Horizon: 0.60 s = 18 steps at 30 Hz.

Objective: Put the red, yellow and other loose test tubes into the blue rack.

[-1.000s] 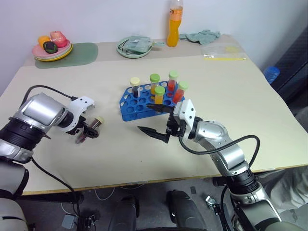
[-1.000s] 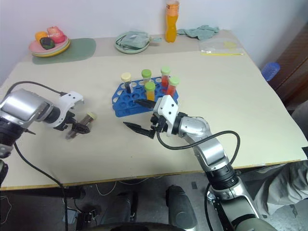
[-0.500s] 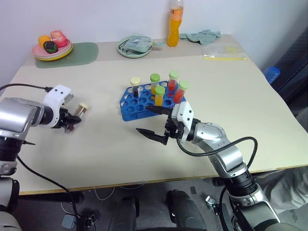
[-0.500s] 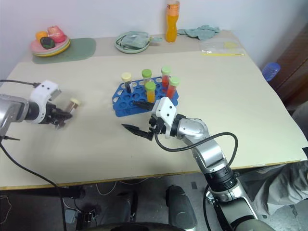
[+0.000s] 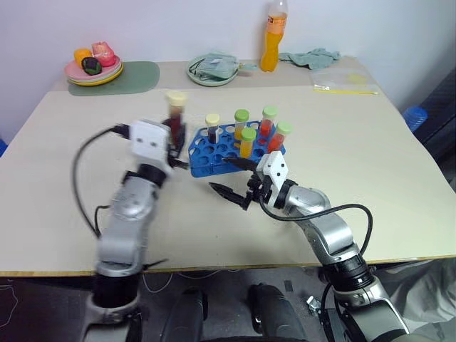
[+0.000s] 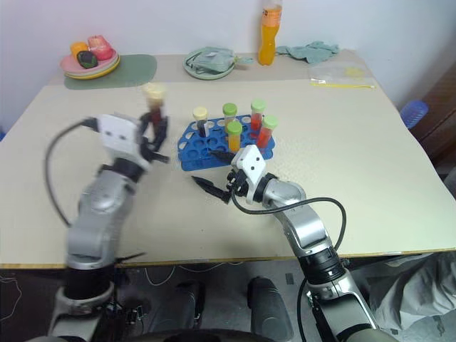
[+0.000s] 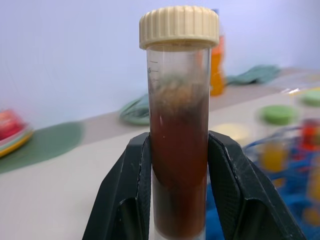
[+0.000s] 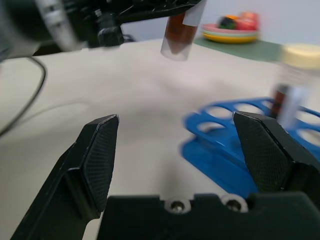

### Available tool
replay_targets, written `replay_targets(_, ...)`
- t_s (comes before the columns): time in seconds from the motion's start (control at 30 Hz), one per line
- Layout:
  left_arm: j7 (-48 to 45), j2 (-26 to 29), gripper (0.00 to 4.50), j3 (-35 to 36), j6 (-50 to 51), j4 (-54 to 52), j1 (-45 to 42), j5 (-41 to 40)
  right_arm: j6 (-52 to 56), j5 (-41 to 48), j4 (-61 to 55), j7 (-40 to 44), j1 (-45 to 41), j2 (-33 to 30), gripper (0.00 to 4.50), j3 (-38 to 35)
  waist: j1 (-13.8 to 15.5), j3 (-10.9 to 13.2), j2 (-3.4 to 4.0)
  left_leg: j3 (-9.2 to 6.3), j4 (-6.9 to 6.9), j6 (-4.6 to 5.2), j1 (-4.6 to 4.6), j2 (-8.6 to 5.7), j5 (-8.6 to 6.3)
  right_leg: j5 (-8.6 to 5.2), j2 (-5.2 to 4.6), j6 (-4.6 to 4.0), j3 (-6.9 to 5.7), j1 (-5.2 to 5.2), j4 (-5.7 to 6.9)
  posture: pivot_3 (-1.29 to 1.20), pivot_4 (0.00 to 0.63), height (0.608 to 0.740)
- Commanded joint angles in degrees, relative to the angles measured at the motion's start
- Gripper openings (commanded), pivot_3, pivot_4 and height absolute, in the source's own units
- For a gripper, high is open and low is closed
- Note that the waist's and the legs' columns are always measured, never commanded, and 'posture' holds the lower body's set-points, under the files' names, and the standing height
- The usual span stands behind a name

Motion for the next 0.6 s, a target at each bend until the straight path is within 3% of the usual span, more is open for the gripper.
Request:
replay_targets(0.03,2.9,-2.8,1.59,-3.6,-10.6,7.9,-1.9,4.4,-1.9,-0.6,-0.1,-0.9,1.0,-0.2,4.04,-1.7,-0.2,0.0,-0.01,0.0,0.0,0.0,-0.02,0.0,0.0,0.0,0.01,0.0,0.0,0.0,-0.01,0.0,0.15,0.74)
replay_targets(0.23,2.3,-4.7,1.59,-4.0,-15.5,17.0,-4.0,4.9,-1.8,-0.8,-0.9,-1.1,2.6,-1.4,4.04,-3.1,-0.4,0.0,0.0,0.01,-0.02,0.01,0.01,0.07,0.0,0.0,0.12,0.0,0.02,-0.01,0.0,0.0,0.15,0.74)
replay_targets(0.6,-0.4,-7.7,1.59,-3.7,-16.7,22.4,-4.6,2.3,-2.0,-1.4,-1.4,-1.1,3.4,-1.9,4.04,-3.4,-0.2,0.0,0.0,0.0,0.0,0.01,0.0,0.06,0.0,-0.01,0.12,0.0,0.01,0.0,-0.01,0.0,0.15,0.74)
